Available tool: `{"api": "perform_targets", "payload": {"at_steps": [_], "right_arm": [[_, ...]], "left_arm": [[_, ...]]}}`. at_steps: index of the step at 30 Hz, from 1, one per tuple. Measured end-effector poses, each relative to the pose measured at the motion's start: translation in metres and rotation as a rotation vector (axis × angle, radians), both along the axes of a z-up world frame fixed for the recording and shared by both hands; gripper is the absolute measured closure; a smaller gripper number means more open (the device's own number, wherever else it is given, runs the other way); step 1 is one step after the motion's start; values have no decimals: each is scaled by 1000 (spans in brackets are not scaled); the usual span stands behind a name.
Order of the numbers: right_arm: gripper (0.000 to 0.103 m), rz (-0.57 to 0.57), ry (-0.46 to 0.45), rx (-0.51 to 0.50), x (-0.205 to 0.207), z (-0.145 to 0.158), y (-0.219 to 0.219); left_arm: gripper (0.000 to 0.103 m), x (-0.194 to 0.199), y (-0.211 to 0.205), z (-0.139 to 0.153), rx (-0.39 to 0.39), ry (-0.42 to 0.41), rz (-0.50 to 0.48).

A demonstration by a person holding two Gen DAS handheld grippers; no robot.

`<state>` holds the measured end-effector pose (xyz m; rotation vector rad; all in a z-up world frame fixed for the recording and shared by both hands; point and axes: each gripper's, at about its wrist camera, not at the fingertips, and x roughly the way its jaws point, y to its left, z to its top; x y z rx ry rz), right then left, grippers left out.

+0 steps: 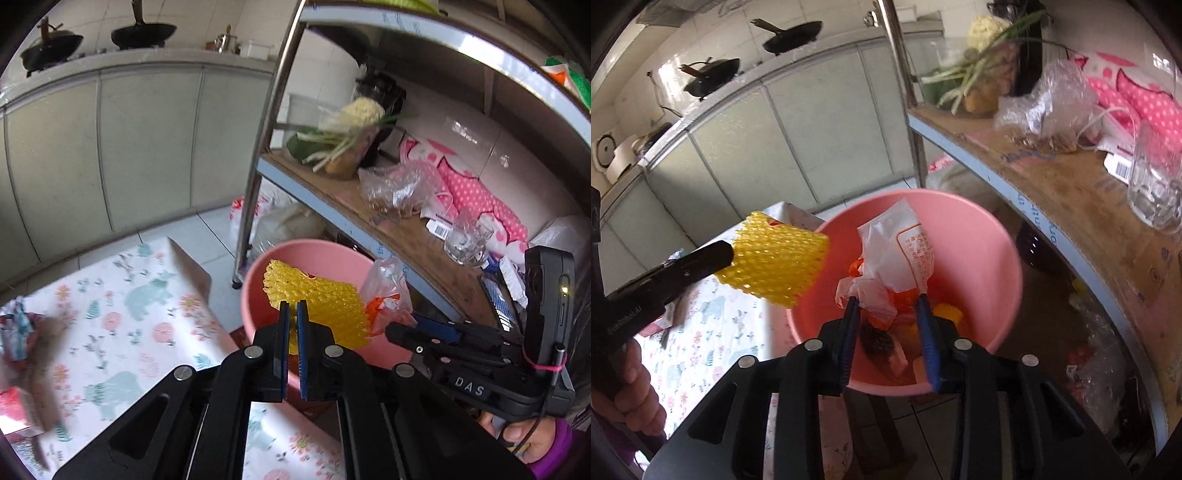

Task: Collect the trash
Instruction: 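Carry both items to the pink bucket and open both grippers over it, then move both grippers back over the table toward the red box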

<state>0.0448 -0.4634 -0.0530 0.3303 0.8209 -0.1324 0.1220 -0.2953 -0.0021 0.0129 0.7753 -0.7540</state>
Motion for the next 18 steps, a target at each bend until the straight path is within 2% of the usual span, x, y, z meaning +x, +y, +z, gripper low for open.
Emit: {"api": "perform_targets", "payload": {"at_steps": [2,4,8,13,18], "right_arm": [[58,-14,5,13,2,-4,-3],[56,-18,10,22,3,-7,-3],[53,-20,16,15,4,-8,-3],[53,2,-8,19,0,0,3],[53,71,-58,26,-5,16,26]], "left_arm": [[98,4,-7,-7,-1,12,-10],[97,7,-11,-12,0,24,-11],[78,10,-10,-12,-25,40,-15],[78,8,2,-4,-43,28,-4],[77,1,27,4,-38,29,32]]}}
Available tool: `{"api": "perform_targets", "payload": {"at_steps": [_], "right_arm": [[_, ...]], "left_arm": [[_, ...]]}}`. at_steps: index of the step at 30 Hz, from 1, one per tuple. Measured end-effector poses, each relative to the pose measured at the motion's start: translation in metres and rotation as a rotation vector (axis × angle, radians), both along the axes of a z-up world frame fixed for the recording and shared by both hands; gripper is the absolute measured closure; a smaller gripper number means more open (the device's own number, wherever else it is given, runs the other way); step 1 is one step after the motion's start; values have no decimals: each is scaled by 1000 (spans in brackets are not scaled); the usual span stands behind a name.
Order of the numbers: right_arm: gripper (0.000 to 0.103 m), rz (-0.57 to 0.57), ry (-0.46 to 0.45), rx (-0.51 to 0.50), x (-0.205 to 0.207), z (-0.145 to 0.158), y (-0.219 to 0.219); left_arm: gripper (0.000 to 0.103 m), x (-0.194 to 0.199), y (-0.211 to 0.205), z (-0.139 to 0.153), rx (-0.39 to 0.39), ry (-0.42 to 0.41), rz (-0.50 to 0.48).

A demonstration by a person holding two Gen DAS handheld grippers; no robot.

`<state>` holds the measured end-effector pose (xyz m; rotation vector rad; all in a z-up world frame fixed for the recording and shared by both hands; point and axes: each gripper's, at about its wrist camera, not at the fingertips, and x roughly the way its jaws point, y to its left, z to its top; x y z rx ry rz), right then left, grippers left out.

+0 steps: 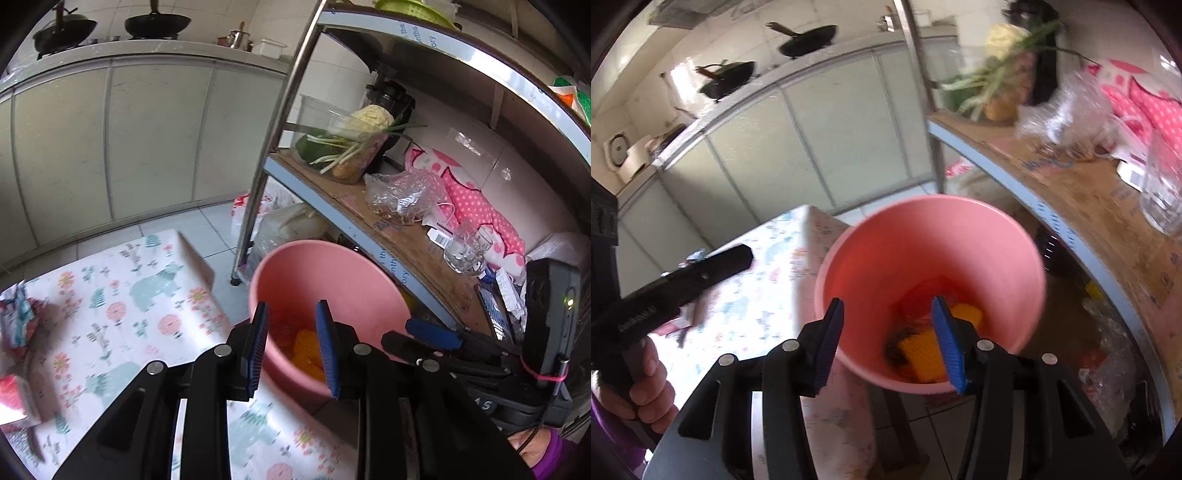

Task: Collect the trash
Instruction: 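Move both grippers back over the table toward the red box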

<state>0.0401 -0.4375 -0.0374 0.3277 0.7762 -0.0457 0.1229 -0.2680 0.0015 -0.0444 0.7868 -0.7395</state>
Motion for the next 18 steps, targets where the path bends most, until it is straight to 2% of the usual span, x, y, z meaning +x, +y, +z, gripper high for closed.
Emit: {"api": "perform_targets", "payload": {"at_steps": [3,9,14,18], "right_arm": [[53,64,-28,5,0,6,21],[53,234,-44,4,8,8,79],[53,341,-27,14,18,5,124],[53,398,-19,26,27,4,150]], "left_arm": [[74,-9,20,2,17,-12,28],[71,-31,88,3,5,-1,115],[62,-49,161,11,30,-44,265],[59,-52,222,17,25,-54,409]]}}
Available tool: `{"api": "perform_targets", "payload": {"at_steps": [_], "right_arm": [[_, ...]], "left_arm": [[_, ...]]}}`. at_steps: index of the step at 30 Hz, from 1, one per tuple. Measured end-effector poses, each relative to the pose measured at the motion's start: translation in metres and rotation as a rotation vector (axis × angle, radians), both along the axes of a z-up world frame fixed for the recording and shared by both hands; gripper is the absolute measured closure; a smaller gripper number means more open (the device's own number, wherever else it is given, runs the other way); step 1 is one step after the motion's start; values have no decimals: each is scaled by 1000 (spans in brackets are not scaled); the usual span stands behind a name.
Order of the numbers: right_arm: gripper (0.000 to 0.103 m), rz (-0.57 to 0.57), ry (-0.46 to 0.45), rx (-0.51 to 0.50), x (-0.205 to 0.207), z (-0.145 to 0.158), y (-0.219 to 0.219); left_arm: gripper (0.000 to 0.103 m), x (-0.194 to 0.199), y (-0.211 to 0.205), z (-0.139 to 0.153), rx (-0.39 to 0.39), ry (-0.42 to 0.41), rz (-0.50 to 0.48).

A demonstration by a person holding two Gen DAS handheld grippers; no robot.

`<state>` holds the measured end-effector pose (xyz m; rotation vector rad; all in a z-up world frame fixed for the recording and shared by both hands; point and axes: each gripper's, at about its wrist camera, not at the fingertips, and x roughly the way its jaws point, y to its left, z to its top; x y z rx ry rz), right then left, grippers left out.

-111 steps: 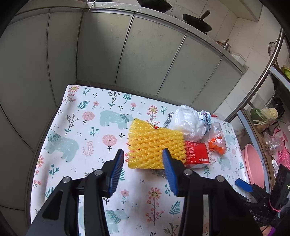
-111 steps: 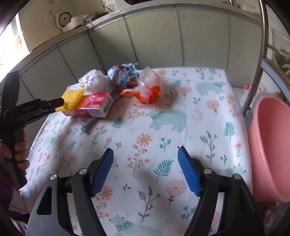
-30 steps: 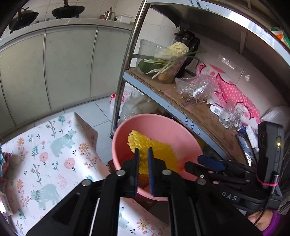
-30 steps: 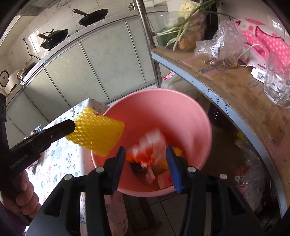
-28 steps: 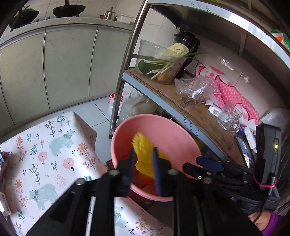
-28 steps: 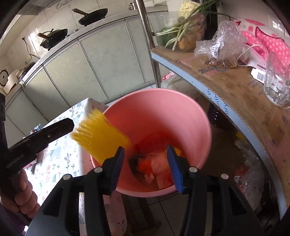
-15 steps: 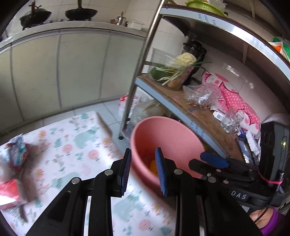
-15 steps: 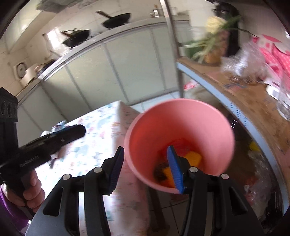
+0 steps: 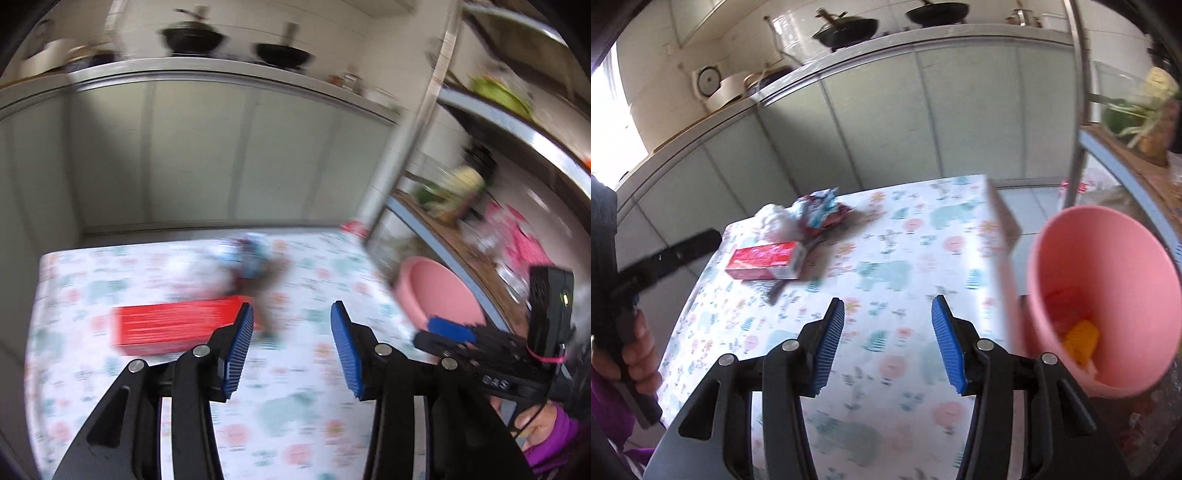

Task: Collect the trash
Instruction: 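Move both grippers back over the table toward the red box, then grasp the clear plastic bag with the left gripper while the right grasps the red box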

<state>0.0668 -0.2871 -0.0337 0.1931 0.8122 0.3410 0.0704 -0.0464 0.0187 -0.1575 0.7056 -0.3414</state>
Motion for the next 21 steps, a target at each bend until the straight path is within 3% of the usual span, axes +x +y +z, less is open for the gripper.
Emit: {"api": "perform_targets", "payload": {"at_steps": [6,16,21], "right_arm": [[53,66,1,-2,3,0,27],[53,76,35,-28,8,-10,30],[53,73,67,-11,13,-19,30]], "left_arm": [[59,22,52,4,-30,4,119],[59,93,57,-29,-42,109,159],[59,109,54,-52,-36,186,158]]}}
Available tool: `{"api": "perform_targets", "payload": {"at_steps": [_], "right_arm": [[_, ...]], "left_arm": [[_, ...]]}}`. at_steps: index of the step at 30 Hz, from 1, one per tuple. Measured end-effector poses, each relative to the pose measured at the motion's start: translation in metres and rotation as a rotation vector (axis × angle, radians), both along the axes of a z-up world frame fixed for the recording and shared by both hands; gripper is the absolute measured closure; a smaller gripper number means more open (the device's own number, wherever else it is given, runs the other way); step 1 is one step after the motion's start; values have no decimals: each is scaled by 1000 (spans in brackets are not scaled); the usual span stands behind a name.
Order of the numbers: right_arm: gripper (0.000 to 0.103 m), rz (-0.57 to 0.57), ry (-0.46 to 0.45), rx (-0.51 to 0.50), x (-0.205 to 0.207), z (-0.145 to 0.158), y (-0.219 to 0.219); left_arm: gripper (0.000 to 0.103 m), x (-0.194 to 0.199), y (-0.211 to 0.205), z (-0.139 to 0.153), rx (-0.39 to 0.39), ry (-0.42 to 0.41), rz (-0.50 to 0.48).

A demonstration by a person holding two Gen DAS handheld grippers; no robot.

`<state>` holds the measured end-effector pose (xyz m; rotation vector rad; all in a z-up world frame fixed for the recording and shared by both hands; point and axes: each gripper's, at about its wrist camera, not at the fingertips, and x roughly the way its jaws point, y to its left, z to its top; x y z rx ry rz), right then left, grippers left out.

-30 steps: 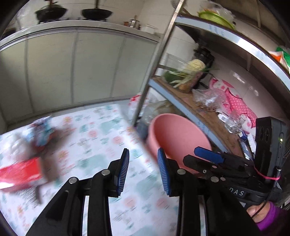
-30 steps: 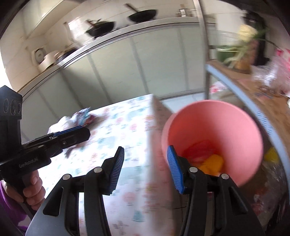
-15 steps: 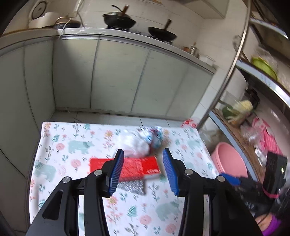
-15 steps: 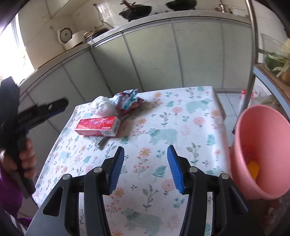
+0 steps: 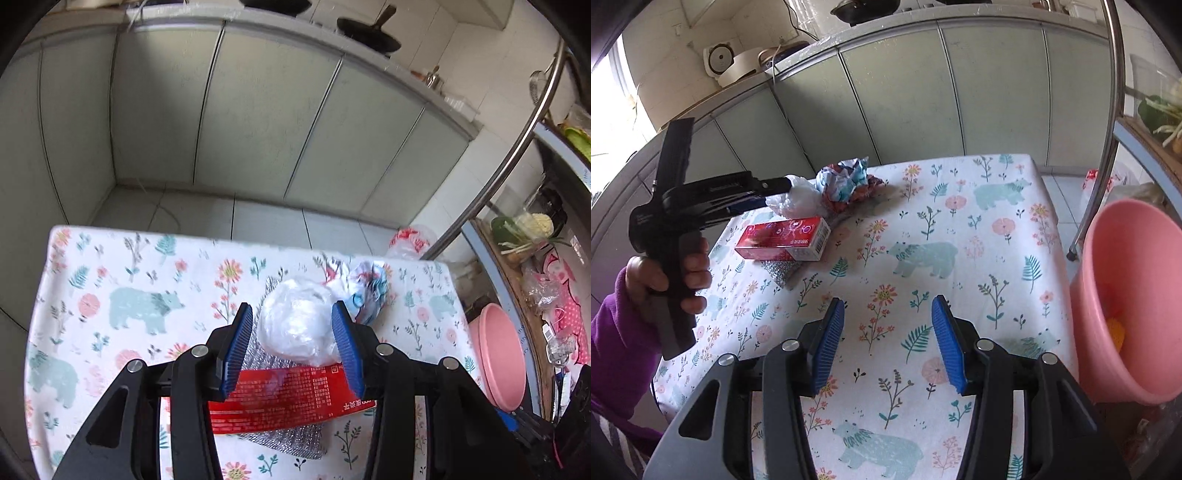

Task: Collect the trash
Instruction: 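Grasp the clear plastic bag with the left gripper while the right grasps the red box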

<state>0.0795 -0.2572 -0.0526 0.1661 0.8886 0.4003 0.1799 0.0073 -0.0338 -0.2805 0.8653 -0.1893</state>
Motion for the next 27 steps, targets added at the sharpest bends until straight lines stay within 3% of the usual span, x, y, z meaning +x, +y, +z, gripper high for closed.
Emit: {"api": "perform_targets", "payload": {"at_steps": [3,5,9,17,21,24,27], "right_arm": [[53,3,8,1,0,-2,1],[53,7,7,2,0,-1,3],[53,16,5,3,-2,0,6],[53,71,-11,26,-7,6,19],[53,191,-42,10,-2,16,45],[52,314,-91,-57,8,28,74],[45,441,-134,-133,20,37,105]], "left_arm": [[61,-1,-6,-5,10,-17,-10],[73,-4,-10,-5,19,-36,-25],[83,-12,-12,0,17,-63,-28],[88,-52,5,37,-55,-151,-30],[88,-76,21,53,-67,-184,-14],[88,-92,35,59,-69,-189,0],[88,-106,49,61,-67,-186,26]]}}
